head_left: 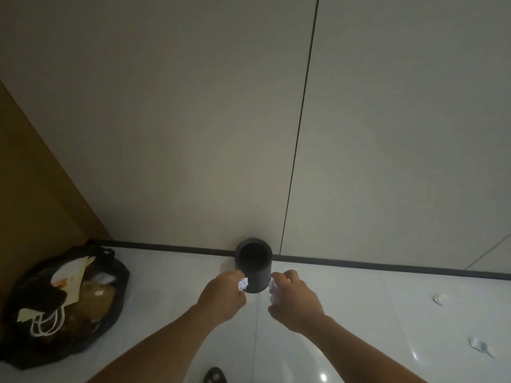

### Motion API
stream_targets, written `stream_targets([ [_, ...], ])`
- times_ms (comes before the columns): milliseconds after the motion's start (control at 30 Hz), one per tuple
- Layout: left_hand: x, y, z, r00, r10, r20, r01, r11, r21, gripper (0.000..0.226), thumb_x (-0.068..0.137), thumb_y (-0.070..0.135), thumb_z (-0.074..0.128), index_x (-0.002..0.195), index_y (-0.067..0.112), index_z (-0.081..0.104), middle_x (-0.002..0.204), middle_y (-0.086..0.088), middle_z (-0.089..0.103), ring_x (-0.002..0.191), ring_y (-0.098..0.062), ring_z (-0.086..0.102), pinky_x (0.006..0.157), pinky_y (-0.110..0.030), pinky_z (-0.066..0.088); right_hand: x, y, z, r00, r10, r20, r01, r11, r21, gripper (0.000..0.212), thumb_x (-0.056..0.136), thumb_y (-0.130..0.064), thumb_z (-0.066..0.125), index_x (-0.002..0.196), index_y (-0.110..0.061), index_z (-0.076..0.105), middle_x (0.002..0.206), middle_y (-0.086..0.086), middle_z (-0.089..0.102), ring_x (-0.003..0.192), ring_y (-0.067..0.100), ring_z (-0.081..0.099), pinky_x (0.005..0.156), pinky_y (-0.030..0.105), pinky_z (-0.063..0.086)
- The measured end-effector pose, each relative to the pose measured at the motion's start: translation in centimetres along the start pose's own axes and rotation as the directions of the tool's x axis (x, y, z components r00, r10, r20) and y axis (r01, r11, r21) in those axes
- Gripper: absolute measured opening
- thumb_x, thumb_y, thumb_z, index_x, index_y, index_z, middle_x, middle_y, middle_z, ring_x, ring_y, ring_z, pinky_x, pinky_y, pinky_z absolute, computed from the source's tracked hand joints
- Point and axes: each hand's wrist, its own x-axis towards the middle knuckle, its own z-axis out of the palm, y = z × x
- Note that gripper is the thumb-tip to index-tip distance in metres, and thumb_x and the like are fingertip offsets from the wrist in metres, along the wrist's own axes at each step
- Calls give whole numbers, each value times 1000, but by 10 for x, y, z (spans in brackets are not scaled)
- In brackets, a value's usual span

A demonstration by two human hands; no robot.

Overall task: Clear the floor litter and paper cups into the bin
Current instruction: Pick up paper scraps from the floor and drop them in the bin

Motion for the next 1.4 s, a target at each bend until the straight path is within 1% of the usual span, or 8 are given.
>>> stream_targets([
  [100, 59, -7, -12, 998, 38, 59, -38, 999, 6, 5, 89, 31, 61, 91, 27, 57, 88, 10, 62, 77, -4, 59, 55, -8, 33, 53, -3, -5, 1000, 27, 6, -27, 1000, -4, 55, 78, -37, 70, 126, -34, 42, 127, -6, 45, 97, 13, 53, 79, 23, 52],
  [200, 114, -9, -26, 991, 95, 97, -99, 994, 38, 10, 86, 26, 61, 85, 28, 51, 84, 6, 59, 73, -6, 54, 54, -12, 33, 101, -5, -14, 997, 70, 25, -69, 997, -19, 59, 81, -36, 67, 133, -31, 40, 131, -3, 44, 104, 16, 54, 86, 28, 53],
  [433, 225, 4, -51, 975, 114, 193, -129, 990, 64, 25, 77, 19, 58, 102, 21, 63, 101, 0, 67, 93, -21, 62, 81, -29, 51, 198, 2, -21, 992, 123, -6, -122, 991, 60, 58, 83, -33, 62, 136, -31, 39, 135, -2, 41, 110, 20, 54, 87, 29, 50],
  [533, 269, 14, -41, 969, 75, 234, -96, 992, 77, 22, 79, 18, 58, 100, 22, 63, 101, 2, 66, 93, -18, 62, 80, -24, 49, 243, 20, -13, 990, 139, 20, -140, 985, 106, 59, 81, -36, 62, 135, -31, 38, 131, -1, 43, 106, 19, 54, 87, 31, 52],
  [700, 337, 20, -11, 960, 32, 280, -58, 995, 87, 16, 79, 13, 55, 76, 28, 51, 80, 7, 58, 76, -11, 56, 55, -7, 32, 324, 61, 17, 981, 156, 114, -175, 969, 176, 65, 80, -41, 63, 138, -32, 34, 135, -1, 41, 108, 17, 53, 90, 31, 52],
  [1000, 480, -27, 109, 925, 16, 378, -46, 997, 69, 9, 87, 13, 61, 96, 12, 61, 83, 3, 60, 77, -9, 57, 65, -13, 42, 456, 147, 134, 941, 250, 228, -301, 927, 225, 71, 84, -39, 66, 144, -29, 29, 143, 1, 33, 120, 19, 47, 97, 30, 48],
  [1233, 559, -106, 234, 890, -17, 456, -45, 991, 126, 6, 93, 27, 56, 98, 28, 53, 78, 16, 53, 70, 7, 50, 53, -8, 35, 524, 199, 258, 913, 339, 227, -394, 879, 268, 73, 85, -38, 66, 145, -29, 25, 143, 3, 29, 122, 23, 45, 96, 34, 49],
  [1400, 576, -150, 283, 874, -70, 481, 4, 991, 136, 52, 89, 28, 62, 136, 16, 44, 119, 1, 60, 102, -10, 57, 82, -19, 44, 550, 213, 323, 876, 421, 237, -482, 795, 368, 79, 84, -39, 70, 147, -29, 24, 147, 2, 28, 127, 27, 44, 102, 41, 48],
])
